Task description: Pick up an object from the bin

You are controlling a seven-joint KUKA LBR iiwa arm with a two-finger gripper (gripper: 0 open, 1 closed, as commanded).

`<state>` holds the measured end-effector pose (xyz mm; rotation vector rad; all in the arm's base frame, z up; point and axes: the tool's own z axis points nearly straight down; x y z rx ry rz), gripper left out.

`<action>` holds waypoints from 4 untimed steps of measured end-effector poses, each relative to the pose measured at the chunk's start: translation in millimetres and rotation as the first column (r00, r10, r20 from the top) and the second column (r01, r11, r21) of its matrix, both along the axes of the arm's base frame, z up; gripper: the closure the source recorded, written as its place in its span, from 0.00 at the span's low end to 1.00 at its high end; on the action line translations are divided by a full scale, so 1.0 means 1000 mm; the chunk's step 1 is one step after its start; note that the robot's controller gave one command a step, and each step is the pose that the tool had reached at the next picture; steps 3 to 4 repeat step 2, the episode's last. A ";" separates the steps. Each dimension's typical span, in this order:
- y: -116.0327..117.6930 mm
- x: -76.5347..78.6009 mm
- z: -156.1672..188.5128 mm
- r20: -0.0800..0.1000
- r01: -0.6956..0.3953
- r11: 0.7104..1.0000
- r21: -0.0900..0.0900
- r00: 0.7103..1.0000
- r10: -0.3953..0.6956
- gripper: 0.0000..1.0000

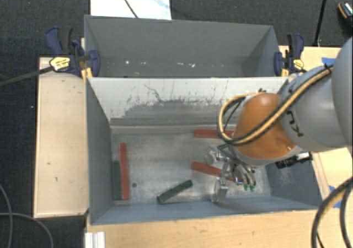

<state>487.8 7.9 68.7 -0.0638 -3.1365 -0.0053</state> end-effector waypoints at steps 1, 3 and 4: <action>-0.004 0.003 0.002 0.006 0.002 1.000 -0.003 1.000 -0.002 1.00; -0.022 0.026 0.132 0.016 -0.008 1.000 -0.004 1.000 0.008 1.00; -0.022 0.026 0.132 0.016 -0.008 1.000 -0.004 1.000 0.008 1.00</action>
Offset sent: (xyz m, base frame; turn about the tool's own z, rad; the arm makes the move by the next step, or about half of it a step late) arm 0.0000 0.0000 0.0000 0.0000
